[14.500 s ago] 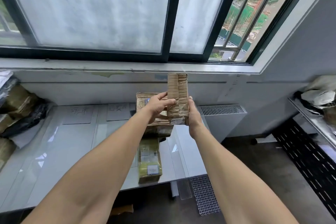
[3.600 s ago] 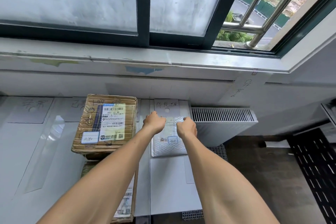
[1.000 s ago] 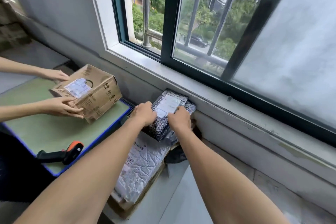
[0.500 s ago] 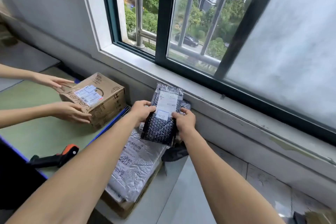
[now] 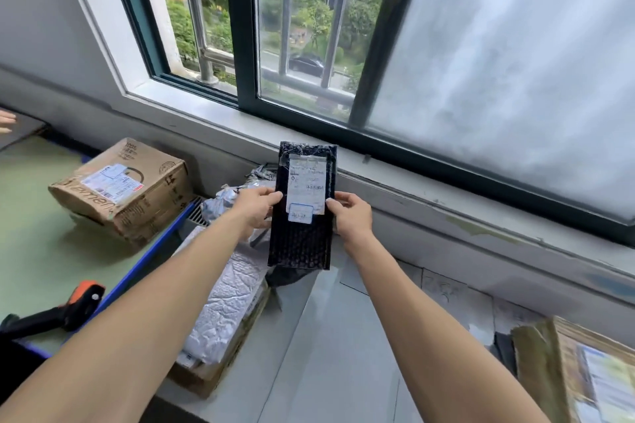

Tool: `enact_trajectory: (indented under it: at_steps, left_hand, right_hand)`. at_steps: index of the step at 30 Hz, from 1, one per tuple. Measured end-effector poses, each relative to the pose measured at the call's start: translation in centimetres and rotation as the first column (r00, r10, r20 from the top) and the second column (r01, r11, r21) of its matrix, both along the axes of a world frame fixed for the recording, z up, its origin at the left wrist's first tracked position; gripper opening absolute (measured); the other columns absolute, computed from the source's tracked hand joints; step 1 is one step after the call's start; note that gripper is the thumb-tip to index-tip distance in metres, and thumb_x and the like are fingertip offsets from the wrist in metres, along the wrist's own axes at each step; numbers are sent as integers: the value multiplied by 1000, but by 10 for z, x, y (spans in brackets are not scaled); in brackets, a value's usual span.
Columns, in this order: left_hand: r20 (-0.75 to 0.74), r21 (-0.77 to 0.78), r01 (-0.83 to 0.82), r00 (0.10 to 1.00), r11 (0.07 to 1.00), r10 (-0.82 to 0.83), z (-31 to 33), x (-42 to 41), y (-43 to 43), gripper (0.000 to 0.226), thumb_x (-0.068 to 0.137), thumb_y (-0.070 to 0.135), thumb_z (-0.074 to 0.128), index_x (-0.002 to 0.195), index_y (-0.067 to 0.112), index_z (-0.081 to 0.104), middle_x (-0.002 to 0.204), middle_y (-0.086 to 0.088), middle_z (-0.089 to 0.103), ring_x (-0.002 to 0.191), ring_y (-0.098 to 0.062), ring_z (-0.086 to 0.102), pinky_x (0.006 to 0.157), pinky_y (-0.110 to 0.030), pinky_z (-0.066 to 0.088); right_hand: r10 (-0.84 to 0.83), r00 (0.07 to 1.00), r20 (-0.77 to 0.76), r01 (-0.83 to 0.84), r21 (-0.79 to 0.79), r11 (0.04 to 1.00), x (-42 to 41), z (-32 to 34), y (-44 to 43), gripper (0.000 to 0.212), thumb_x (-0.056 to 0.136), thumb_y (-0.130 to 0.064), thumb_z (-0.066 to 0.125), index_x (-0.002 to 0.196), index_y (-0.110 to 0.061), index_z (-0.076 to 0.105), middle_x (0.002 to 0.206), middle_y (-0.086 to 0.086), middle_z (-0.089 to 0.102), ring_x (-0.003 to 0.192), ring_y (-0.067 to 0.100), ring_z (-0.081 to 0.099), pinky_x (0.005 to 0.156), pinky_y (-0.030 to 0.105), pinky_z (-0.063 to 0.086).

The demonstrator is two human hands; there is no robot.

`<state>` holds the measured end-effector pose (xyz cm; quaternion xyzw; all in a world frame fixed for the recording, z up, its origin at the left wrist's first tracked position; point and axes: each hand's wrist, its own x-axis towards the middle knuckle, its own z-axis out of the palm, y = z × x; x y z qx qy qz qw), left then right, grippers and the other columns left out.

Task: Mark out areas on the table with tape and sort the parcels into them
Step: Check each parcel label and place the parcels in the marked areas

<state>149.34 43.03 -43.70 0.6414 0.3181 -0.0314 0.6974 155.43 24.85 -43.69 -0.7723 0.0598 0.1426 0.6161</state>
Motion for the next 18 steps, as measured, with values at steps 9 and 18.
enact_trajectory:
  at_steps: [9,18]
  left_hand:
    - [76,0,73,994,997,-73,19,26,-45,4,96,17,60,98,14,63,91,-5,68,74,-18,65,65,-33,57]
    - [88,16,178,980,984,-178,24,52,-112,2,92,17,66,91,18,67,83,-4,72,71,-16,67,62,-31,56]
  right_hand:
    - [-89,996,28,87,62,994,11,20,-54,10,90,-5,67,97,-12,67,92,7,69,79,15,65,73,24,54]
    - [-200,980,9,197,130,972,16,27,-132,11,91,-6,66,89,-17,67,94,8,71,79,18,66,78,32,58]
